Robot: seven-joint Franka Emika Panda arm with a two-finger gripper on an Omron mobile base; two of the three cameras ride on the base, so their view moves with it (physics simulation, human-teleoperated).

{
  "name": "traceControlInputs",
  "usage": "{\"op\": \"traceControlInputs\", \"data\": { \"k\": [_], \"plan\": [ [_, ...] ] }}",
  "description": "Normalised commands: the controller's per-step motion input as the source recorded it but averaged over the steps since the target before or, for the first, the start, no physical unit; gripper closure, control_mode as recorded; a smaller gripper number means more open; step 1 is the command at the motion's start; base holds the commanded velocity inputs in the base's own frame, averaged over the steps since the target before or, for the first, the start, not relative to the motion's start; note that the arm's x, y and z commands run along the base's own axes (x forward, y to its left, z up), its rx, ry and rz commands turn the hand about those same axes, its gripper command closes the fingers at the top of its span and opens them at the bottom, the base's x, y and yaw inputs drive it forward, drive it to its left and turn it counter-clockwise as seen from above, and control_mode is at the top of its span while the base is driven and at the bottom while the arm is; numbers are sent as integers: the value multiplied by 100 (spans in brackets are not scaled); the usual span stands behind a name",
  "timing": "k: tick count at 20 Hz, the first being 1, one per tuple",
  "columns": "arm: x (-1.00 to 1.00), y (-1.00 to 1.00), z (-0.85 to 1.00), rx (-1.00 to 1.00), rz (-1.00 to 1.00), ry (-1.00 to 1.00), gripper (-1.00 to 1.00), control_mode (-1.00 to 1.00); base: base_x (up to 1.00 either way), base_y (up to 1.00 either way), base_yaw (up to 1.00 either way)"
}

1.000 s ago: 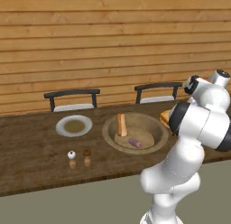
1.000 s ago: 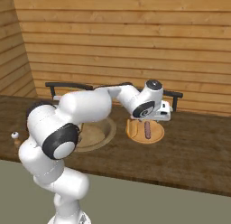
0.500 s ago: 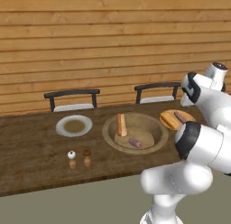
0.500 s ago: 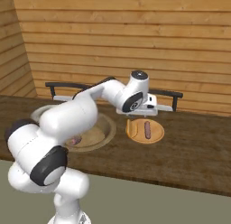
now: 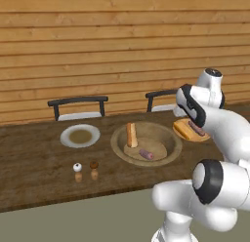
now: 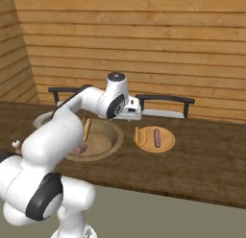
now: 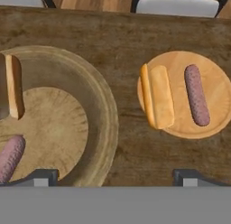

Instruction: Place one bun and one sausage from the bowl on each plate.

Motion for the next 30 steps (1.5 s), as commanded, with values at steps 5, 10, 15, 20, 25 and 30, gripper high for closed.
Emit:
{"op": "traceControlInputs", "data": {
  "k": [5, 10, 15, 20, 25, 30],
  "plan": [
    [-1, 68, 8, 2, 0, 0, -100, -100, 0, 0, 0],
    [-4, 59, 1, 2, 0, 2, -100, -100, 0, 0, 0],
    [0, 58, 0, 0, 0, 3, -100, -100, 0, 0, 0],
    [3, 39, -4, 7, 0, 3, -100, -100, 0, 0, 0],
    [14, 37, -23, 21, 0, 3, -100, -100, 0, 0, 0],
    [30, 35, -33, 22, 0, 0, -100, -100, 0, 0, 0]
  ]
}}
